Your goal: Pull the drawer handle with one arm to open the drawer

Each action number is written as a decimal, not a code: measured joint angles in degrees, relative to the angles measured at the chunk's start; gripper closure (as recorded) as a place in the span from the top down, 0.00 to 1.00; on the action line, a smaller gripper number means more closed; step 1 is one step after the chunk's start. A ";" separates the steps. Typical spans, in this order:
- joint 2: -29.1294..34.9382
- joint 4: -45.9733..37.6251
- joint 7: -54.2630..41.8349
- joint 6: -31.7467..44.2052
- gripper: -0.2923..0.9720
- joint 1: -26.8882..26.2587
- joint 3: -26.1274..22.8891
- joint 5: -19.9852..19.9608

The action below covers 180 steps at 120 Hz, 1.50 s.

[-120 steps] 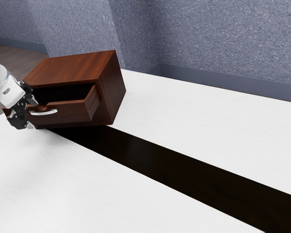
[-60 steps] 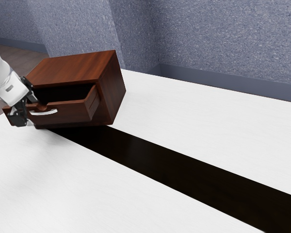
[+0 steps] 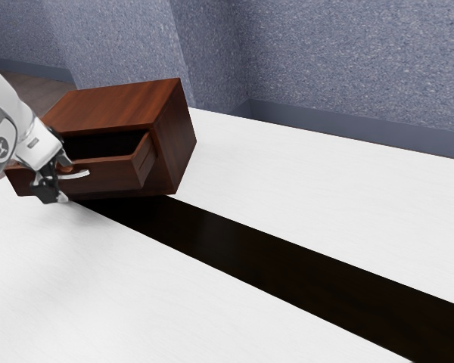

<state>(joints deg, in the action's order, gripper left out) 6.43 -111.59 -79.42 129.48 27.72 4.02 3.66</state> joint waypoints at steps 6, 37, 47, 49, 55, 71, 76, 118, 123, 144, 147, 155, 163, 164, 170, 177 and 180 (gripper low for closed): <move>0.04 -0.08 -0.31 0.05 0.77 0.04 0.35 -0.22; -1.95 -0.16 -1.54 1.10 0.77 0.21 1.31 -0.61; -2.78 -0.04 -1.81 1.60 0.77 0.16 1.27 -0.66; -2.94 -0.02 -1.86 1.69 0.77 0.17 1.25 -0.68; -3.25 0.01 -2.00 1.92 0.77 0.20 1.25 -0.71; -3.56 -0.01 -2.31 2.31 0.77 0.24 1.28 -0.94; -3.56 -0.11 -2.40 2.38 0.77 0.26 1.28 -1.01; 1.98 -6.32 -2.86 2.55 0.77 0.09 1.28 -1.26; 2.69 -7.09 -2.89 2.58 0.77 0.06 1.26 -1.25; 5.69 -10.05 -3.00 2.67 0.76 0.00 1.33 -1.23; 6.09 -10.41 -3.02 2.67 0.76 0.00 1.33 -1.23; 7.15 -11.38 -3.04 2.69 0.75 -0.01 1.33 -1.23; 8.21 -12.36 -3.06 2.70 0.75 -0.01 1.33 -1.23; 8.34 -12.51 -3.06 2.71 0.75 -0.01 1.33 -1.23; 9.05 -13.43 -3.07 2.81 0.76 -0.02 1.34 -1.21; 9.89 -14.34 -3.07 2.94 0.75 -0.04 1.34 -1.15; 10.19 -14.63 -3.07 2.99 0.75 -0.05 1.35 -1.13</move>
<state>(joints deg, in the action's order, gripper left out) 16.62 -126.22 -82.49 132.46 27.66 5.37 2.53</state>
